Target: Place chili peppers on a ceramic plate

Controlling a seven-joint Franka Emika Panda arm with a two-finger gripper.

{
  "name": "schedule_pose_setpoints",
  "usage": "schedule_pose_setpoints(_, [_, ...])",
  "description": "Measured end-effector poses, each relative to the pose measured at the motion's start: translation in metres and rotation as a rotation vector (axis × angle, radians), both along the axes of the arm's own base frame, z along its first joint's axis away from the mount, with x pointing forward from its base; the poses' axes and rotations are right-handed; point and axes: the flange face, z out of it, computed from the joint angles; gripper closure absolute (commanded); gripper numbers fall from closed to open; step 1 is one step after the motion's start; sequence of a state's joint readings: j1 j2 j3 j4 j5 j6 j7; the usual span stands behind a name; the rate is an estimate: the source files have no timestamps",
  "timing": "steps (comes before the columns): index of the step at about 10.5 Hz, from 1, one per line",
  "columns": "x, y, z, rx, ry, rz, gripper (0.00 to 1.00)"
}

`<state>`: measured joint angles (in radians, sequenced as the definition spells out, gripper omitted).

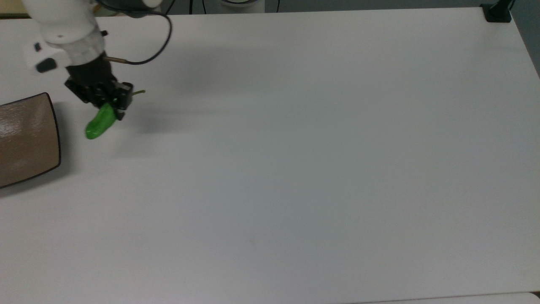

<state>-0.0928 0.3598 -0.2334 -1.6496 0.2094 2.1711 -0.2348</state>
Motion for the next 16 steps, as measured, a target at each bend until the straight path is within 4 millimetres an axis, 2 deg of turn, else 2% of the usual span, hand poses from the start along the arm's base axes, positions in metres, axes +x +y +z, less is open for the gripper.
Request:
schedule_pose_setpoints(2, [-0.001,-0.045,0.013,0.038,-0.074,-0.100,0.94])
schedule_pose_setpoints(4, [0.001,-0.076,0.020,0.059,-0.121,-0.160,0.93])
schedule_pose_setpoints(5, [0.002,-0.089,0.020,0.058,-0.163,-0.193,0.89])
schedule_pose_setpoints(6, [0.003,-0.102,0.017,0.069,-0.212,-0.240,0.55])
schedule_pose_setpoints(7, [-0.001,-0.119,0.012,0.090,-0.248,-0.298,0.01])
schedule_pose_setpoints(9, [-0.009,-0.150,0.002,0.113,-0.307,-0.397,0.00])
schedule_pose_setpoints(10, [-0.010,-0.155,-0.002,0.110,-0.318,-0.413,0.00])
schedule_pose_setpoints(14, [-0.005,-0.149,-0.004,0.112,-0.320,-0.405,0.00])
schedule_pose_setpoints(16, [-0.004,-0.133,-0.006,0.141,-0.227,-0.344,0.00])
